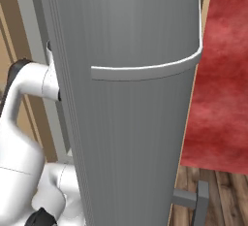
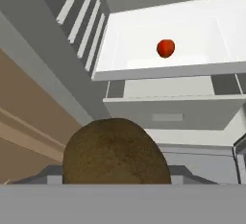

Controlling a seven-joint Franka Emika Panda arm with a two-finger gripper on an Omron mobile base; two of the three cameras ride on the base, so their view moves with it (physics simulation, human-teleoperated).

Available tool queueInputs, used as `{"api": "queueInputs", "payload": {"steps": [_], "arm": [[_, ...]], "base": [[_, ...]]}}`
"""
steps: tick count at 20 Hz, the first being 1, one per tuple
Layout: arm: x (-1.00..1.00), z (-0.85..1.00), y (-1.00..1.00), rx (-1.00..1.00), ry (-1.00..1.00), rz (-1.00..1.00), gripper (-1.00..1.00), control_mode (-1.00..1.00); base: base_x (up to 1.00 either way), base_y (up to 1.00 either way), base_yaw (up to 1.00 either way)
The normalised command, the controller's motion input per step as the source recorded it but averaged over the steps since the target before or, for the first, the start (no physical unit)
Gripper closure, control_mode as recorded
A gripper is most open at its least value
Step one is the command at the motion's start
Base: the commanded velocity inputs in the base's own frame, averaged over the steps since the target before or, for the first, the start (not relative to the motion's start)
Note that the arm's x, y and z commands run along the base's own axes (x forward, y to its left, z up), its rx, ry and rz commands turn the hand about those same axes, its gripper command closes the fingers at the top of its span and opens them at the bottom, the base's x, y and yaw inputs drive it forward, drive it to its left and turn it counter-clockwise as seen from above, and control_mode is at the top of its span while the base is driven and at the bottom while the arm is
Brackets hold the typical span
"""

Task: Place the mustard and mustard from the counter to the top shelf of the fridge. If the existing items in the fridge are on the top shelf, move them to other shelves.

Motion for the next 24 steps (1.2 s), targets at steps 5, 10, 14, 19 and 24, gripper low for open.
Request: {"api": "queueInputs", "payload": {"steps": [5, 10, 14, 19, 24], "arm": [[0.96, -0.39, 0.0, 0.0, 0.05, 0.0, 1.0, -1.0], [0.92, -0.48, 0.0, 0.0, 0.04, 0.0, 1.0, -1.0], [0.74, -0.49, 0.0, 0.02, 0.02, 0.0, 1.0, -1.0], [0.5, -0.24, 0.03, 0.03, 0.0, 0.0, 1.0, -1.0], [0.34, -0.27, 0.18, 0.03, 0.0, 0.02, 1.0, -1.0]], "base": [[0.0, 0.0, 0.0], [0.0, 0.0, 0.0], [0.0, 0.0, 0.0], [0.0, 0.0, 0.0], [0.0, 0.0, 0.0]]}}
